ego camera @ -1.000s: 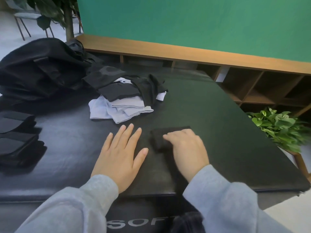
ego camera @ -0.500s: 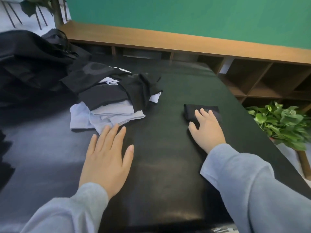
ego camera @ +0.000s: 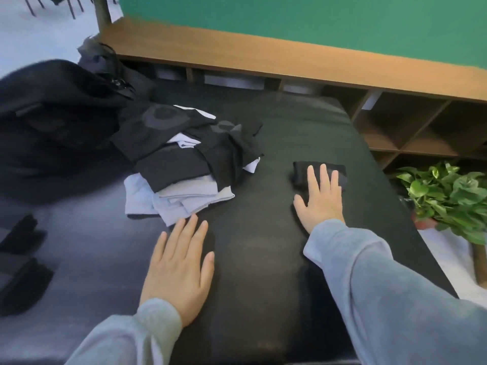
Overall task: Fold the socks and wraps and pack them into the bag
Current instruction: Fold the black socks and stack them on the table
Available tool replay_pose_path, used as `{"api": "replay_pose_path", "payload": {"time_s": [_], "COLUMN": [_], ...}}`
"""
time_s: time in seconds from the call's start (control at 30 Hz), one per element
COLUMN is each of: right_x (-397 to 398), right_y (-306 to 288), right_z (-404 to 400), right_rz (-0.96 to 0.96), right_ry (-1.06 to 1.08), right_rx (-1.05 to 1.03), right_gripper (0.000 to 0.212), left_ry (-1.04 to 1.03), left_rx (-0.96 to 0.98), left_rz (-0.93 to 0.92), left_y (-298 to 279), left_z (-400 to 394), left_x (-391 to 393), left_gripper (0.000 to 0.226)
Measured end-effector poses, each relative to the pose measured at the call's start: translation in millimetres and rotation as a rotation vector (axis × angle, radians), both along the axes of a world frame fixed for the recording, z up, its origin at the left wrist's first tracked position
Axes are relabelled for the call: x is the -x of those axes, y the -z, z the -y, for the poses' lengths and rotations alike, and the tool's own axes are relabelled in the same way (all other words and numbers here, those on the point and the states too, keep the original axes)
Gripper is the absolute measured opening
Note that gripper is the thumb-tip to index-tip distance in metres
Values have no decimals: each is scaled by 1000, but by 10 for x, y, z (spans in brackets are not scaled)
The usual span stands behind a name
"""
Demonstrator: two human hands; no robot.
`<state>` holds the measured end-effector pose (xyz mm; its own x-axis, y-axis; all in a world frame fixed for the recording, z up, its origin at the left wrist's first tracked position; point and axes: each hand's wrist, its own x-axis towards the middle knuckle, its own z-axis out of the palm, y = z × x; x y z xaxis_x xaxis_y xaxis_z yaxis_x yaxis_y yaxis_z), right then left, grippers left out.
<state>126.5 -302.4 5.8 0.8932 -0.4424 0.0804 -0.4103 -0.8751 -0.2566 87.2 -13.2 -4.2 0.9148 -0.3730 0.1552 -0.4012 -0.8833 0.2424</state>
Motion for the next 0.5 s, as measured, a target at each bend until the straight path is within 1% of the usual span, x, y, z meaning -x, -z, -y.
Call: {"api": "replay_pose_path", "payload": {"time_s": [0.13,0.27,0.4,0.5], "right_x": [207,465,648,778], "right_y": [-33,-38,-34,3], "right_z": [-124,-295,-519,-729], "right_rz": [-65,-116,-143,-115], "right_ry": [-40,-120,-202,-281], "right_rx": [20,22,57,53], "right_gripper": [72,69,69,78], "left_ry": [12,17,-23,-74], "left_rx": [-35,-9,64,152], "left_rz": [-12,-27,-18,0], "left_y": [-5,-29,-69,-139], "left_z": [-14,-21,-18,-15], "left_x": [-9,6,-25,-28], "left_gripper": [52,51,53,56]}}
